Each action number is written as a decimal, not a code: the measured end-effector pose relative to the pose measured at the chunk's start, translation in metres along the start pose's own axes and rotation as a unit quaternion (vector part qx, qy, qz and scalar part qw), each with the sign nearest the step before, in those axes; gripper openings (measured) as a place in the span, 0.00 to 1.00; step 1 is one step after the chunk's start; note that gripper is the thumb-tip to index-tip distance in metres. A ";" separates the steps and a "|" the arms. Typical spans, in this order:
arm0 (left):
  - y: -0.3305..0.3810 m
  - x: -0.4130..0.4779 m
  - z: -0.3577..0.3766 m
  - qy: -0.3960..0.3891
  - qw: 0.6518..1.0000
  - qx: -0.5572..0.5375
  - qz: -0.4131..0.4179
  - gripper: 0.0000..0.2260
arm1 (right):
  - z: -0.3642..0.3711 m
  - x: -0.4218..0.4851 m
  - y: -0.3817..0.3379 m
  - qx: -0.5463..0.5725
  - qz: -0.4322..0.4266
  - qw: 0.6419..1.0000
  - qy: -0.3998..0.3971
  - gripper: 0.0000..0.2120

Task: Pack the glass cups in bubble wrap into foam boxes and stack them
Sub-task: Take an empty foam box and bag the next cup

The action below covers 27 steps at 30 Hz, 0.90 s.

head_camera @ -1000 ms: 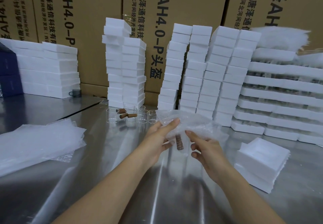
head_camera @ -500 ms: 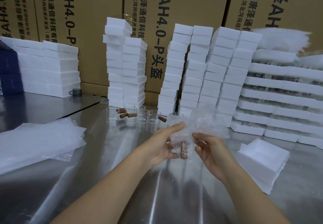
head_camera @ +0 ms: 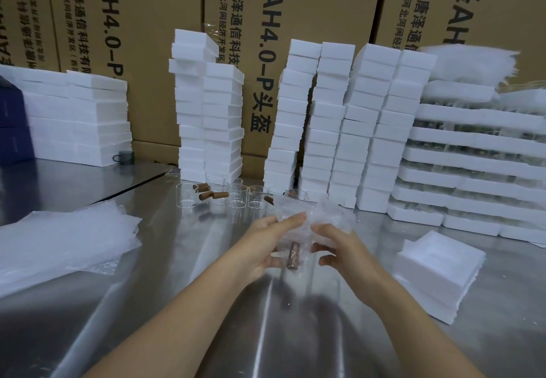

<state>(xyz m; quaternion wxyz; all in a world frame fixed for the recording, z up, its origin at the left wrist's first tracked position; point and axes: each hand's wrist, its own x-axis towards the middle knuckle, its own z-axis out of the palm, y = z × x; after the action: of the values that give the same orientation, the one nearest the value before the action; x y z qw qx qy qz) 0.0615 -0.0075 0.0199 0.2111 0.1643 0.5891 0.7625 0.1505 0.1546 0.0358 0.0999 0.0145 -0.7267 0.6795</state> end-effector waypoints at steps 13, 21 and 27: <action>0.007 -0.006 0.002 -0.033 0.998 -0.062 0.002 0.34 | 0.003 0.003 -0.001 -0.054 -0.143 0.968 0.198 0.23; 0.004 -0.004 -0.001 -0.047 0.998 0.002 0.031 0.32 | 0.007 -0.001 -0.006 -0.122 -0.111 0.982 0.086 0.15; 0.003 0.004 -0.007 -0.024 0.998 -0.018 0.047 0.34 | 0.004 -0.001 -0.008 -0.033 -0.067 0.988 0.136 0.10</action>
<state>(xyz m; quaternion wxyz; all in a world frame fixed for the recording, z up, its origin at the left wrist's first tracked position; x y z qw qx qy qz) 0.0547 -0.0121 0.0215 0.1924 0.2062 0.5619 0.7777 0.1525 0.1495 0.0429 0.2435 -0.0327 -0.7258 0.6425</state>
